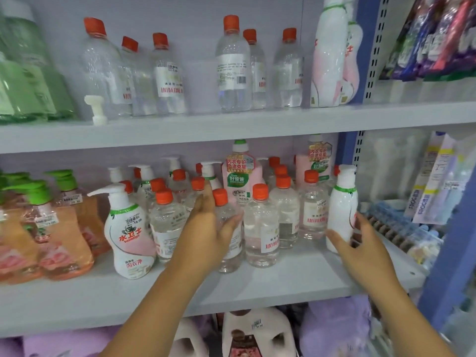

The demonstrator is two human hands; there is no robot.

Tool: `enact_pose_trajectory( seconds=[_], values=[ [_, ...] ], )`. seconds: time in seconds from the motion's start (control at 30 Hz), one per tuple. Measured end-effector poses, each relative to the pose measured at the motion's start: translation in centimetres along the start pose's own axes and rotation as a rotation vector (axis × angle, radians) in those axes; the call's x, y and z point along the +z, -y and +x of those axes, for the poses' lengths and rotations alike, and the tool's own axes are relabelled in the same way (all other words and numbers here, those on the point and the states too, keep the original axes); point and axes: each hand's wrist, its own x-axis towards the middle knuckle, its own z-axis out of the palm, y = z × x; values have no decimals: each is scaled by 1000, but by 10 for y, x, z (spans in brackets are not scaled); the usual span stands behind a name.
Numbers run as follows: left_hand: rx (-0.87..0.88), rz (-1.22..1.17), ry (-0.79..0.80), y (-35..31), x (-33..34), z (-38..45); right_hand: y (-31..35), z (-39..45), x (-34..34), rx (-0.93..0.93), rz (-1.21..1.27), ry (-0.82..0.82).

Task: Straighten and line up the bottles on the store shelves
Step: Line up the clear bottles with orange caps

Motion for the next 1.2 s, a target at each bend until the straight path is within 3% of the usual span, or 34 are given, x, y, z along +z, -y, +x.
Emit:
enact_pose_trajectory(
  seconds=[0.23,0.37,0.67,0.93,1.0,1.13,1.2],
  values=[
    [90,-100,-109,28,-50,-52,25,-35,-6,11,201,32],
    [43,-149,-137,47,-68,-66,61,-75,14,-57,321,237],
    [31,-186,-149,70,-71,-69,104,-104,152,-138,220,410],
    [116,-248,-153,77,-63,-70,103,-90,187,-276,17,517],
    [143,-281,-161,80,-60,-70,104,-99,170,-341,-14,381],
    [85,-341,-144,84,-56,-75,105,-95,114,-479,4,-223],
    [33,-400,-133,82,-53,-81,102,-77,100,-371,-25,-221]
  ],
)
